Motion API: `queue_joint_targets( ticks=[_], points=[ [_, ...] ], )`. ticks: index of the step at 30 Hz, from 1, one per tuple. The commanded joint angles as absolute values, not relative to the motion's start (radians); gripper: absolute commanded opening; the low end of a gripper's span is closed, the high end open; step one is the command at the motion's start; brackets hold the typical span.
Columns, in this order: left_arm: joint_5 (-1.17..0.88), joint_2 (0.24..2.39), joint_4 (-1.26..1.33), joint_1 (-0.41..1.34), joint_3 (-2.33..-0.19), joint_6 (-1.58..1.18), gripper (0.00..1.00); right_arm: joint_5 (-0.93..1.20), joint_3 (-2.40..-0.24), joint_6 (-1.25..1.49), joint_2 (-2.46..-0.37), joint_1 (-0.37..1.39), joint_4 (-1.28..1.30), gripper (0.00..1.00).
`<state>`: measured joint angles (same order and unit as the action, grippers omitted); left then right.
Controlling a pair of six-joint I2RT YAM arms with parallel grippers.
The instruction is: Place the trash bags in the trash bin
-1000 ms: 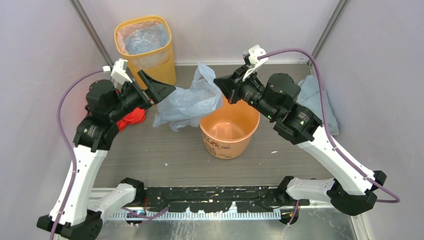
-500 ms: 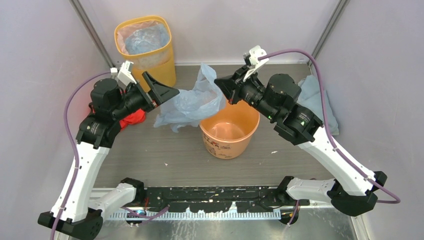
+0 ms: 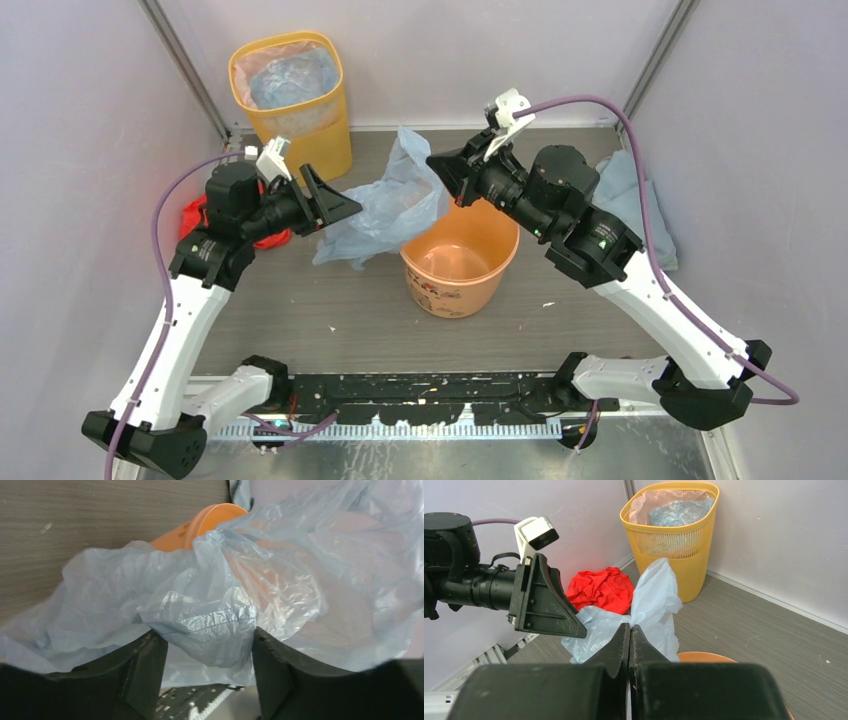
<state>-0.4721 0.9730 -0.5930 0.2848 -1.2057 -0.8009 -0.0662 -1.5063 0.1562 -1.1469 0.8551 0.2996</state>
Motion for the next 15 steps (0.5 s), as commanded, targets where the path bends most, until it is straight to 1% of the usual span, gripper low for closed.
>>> queue_joint_targets(
  ticks=[1, 2, 4, 6, 7, 15],
  points=[
    [-0.473, 0.993, -0.582, 0.279, -1.222, -0.745, 0.50, -0.061, -1.557, 0.146, -1.150, 0.859, 0.240, 0.01],
    [-0.472, 1.005, -0.588, 0.281, -1.228, -0.737, 0.42, -0.061, -1.555, 0.147, -1.150, 0.859, 0.240, 0.01],
    [-0.457, 1.017, -0.601, 0.279, -1.242, -0.724, 0.19, -0.061, -1.549, 0.148, -1.144, 0.858, 0.241, 0.01],
    [-0.428, 1.014, -0.609, 0.279, -1.255, -0.715, 0.01, -0.061, -1.539, 0.151, -1.135, 0.858, 0.243, 0.01],
    [-0.413, 1.005, -0.603, 0.280, -1.259, -0.708, 0.00, -0.062, -1.531, 0.152, -1.129, 0.858, 0.248, 0.01],
    [-0.365, 0.884, -0.538, 0.279, -1.367, -0.603, 0.00, -0.111, -1.430, 0.164, -1.038, 0.858, 0.312, 0.01]
  ],
)
